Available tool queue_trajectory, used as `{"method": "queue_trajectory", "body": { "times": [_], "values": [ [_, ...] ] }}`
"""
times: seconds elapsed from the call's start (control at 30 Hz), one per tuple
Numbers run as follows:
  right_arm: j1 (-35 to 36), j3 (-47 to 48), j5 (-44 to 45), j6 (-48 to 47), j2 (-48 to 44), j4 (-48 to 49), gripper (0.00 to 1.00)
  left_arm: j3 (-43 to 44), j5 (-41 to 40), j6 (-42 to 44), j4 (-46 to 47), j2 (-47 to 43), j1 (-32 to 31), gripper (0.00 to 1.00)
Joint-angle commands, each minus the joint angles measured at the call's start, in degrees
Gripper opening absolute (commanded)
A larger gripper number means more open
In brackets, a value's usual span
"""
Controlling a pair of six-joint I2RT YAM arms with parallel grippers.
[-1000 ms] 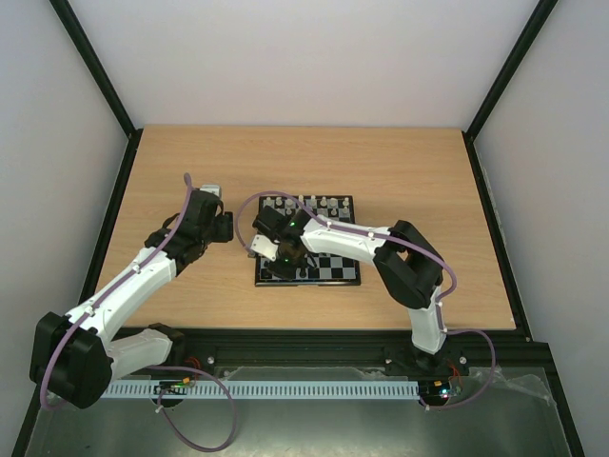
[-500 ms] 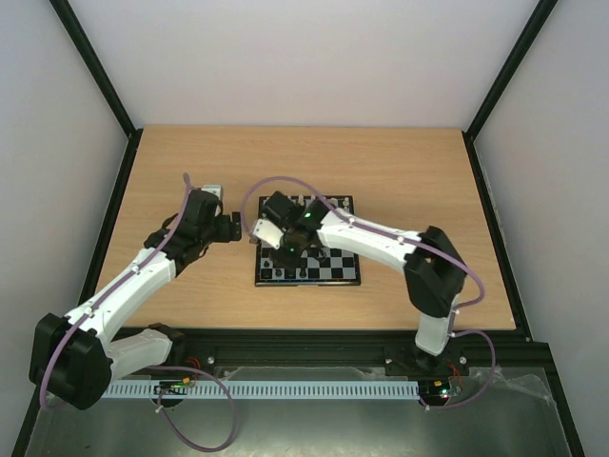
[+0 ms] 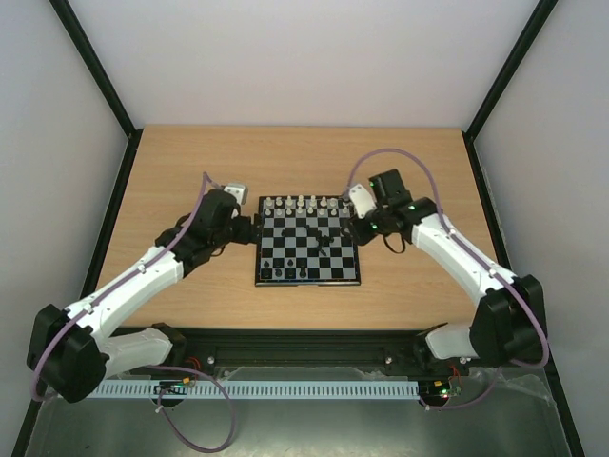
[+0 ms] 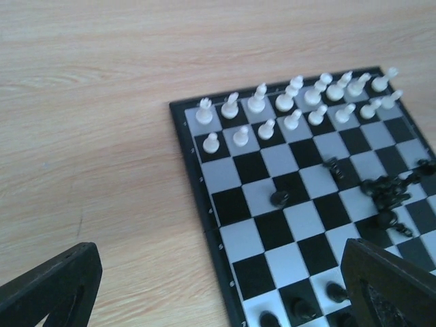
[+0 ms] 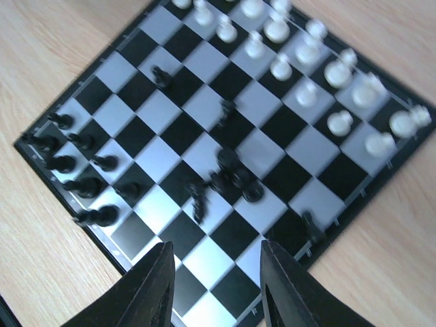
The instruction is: Set up the chess pieces on the board
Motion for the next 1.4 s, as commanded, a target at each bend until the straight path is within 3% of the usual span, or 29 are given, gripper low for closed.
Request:
{"method": "queue_trajectory", "body": {
  "times": [0.0, 0.1, 0.2, 0.27, 0.33, 0.5, 0.6, 0.77, 0.9, 1.37],
  "values": [
    [-6.4, -6.6, -6.3, 3.0, -5.8, 2.3, 0.36, 7.7, -0.6, -3.3, 1.5, 2.2, -1.9, 0.99],
    [-11.9, -9.5, -10.4, 4.9, -8.5, 3.5, 0.39, 14.0, -3.2, -3.7, -3.4, 7.8, -3.3, 0.99],
    [-16.9, -12.5, -16.2, 7.9, -10.3, 5.8, 0.48, 21.2, -11.8, -3.1, -10.1, 15.6, -4.9, 0.99],
    [-17.6, -13.8, -17.5, 8.7, -11.3, 7.1, 0.53, 21.6, -14.7, 0.0, -7.7, 18.3, -4.7, 0.99],
    [-17.6, -15.2, -18.5, 8.7, -12.0, 8.5, 0.54, 18.8, -19.2, -3.1, -3.3, 18.6, -3.4, 0.99],
    [-17.7, -17.7, -16.2, 7.3, -13.6, 10.2, 0.55, 16.7, 0.1, -3.0, 6.4, 20.8, 0.1, 0.97],
    [-18.2, -18.6, -15.7, 6.8, -15.6, 10.4, 0.55, 21.1, 7.0, -0.6, 2.5, 26.7, -0.6, 0.72],
    [-18.2, -18.6, -14.8, 6.2, -17.0, 10.4, 0.56, 27.2, 7.8, 1.1, -5.8, 36.1, -3.5, 0.53],
    [-18.2, -18.3, -13.0, 5.5, -16.3, 10.4, 0.56, 31.0, 6.3, 0.8, -10.6, 40.1, -4.7, 0.43],
    [-18.2, -18.0, -12.1, 4.5, -14.9, 9.9, 0.57, 32.0, 4.0, 1.5, -18.4, 42.6, -6.2, 0.38]
  ]
}}
